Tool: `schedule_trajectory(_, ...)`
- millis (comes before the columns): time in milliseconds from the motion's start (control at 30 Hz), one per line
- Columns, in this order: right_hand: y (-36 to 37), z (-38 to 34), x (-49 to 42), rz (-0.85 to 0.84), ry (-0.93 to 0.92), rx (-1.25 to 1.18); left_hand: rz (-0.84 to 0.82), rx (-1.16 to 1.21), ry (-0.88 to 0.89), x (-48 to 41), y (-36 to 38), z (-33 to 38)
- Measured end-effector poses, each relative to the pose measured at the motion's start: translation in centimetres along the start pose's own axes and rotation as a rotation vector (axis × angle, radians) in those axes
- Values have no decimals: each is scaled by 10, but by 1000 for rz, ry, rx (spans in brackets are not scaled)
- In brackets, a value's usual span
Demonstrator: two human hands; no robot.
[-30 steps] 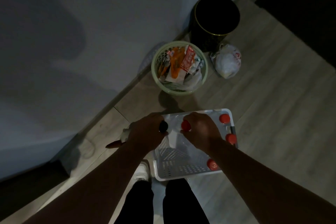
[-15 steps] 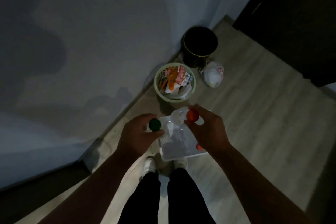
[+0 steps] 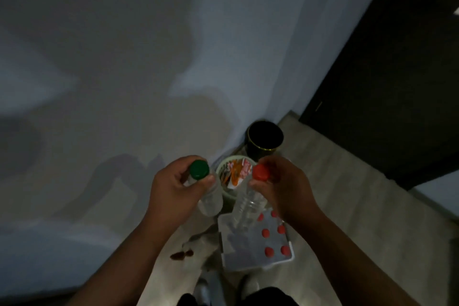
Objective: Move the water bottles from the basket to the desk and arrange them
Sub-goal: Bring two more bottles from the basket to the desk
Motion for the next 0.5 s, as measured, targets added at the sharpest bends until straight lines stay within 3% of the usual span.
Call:
schedule_trajectory(133,-6,-30,-10,-32,-52,-54,139,-29,-4,15,-26,19)
schedule_trajectory(500,21,-81,-20,-442,-280,-223,615,-139,-121,102,-60,58)
Point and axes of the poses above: each hand's wrist, its own x-axis away from the middle knuckle, its own y-axis out of the palm, z = x × y, the point moved 9 cm from there along -x, towards the middle knuckle, and after that the axes turned 4 degrees about -y, right-handed, at the moved point
